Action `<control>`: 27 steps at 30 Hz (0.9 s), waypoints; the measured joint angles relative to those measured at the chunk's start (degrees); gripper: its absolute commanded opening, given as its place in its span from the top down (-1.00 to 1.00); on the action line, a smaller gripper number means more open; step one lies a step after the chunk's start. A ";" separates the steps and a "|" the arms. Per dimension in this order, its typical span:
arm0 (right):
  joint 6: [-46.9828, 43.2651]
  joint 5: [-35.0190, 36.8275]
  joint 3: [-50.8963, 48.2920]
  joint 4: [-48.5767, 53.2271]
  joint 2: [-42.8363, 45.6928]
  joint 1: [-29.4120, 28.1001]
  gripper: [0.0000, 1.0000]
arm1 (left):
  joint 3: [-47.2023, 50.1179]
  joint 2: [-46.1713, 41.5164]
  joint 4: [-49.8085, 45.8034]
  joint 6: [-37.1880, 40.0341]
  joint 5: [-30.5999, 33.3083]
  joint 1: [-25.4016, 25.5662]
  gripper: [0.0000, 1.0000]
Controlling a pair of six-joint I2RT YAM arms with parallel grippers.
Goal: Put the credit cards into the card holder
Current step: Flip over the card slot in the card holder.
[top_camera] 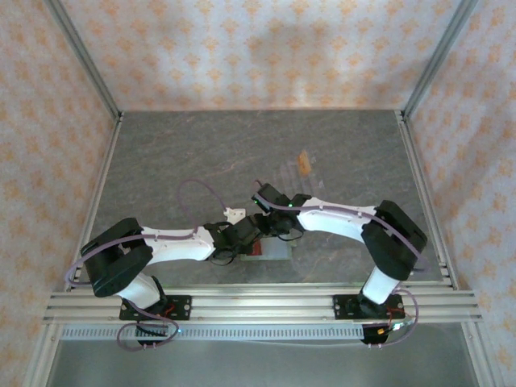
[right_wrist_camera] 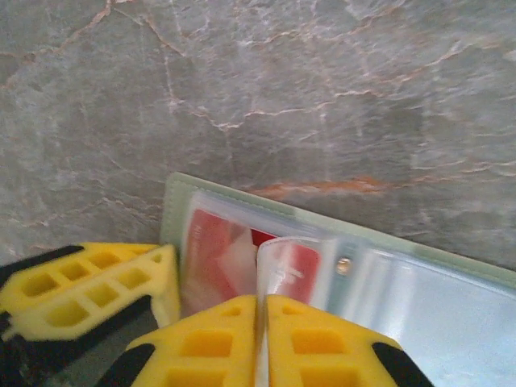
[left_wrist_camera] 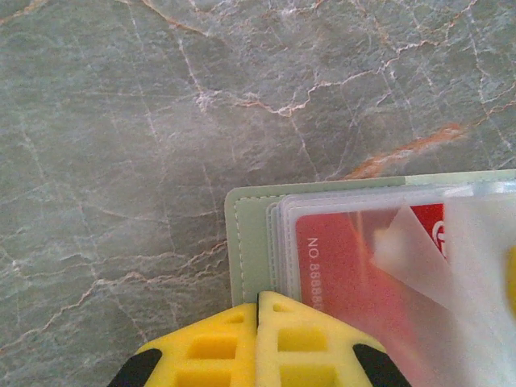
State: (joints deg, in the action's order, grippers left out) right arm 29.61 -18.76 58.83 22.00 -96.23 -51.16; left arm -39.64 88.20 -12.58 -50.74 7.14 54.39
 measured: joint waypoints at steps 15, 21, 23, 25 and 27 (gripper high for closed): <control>8.52 -9.77 -2.34 -12.90 -4.00 0.35 0.34 | 4.20 -8.94 -8.26 -4.79 -0.66 0.00 0.71; 9.60 -12.52 -2.23 -16.41 -4.02 0.48 0.30 | 6.12 -16.68 -13.60 -6.43 -0.59 0.00 0.48; 9.57 -12.79 -1.97 -16.48 -4.02 0.48 0.30 | 6.14 -18.64 -15.15 -6.45 -0.57 0.00 0.42; 9.31 -12.52 -1.70 -16.24 -3.89 0.59 0.34 | 6.21 -20.79 -16.39 -6.49 -0.59 0.00 0.30; 8.57 -11.04 -1.70 -14.49 -3.08 0.74 0.47 | 6.34 -22.67 -17.03 -6.36 -0.66 0.00 0.18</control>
State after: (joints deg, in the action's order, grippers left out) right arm 38.17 -29.80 57.12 7.51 -99.31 -50.41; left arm -33.30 65.54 -29.61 -57.10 6.48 54.39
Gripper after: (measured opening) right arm 0.312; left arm 0.365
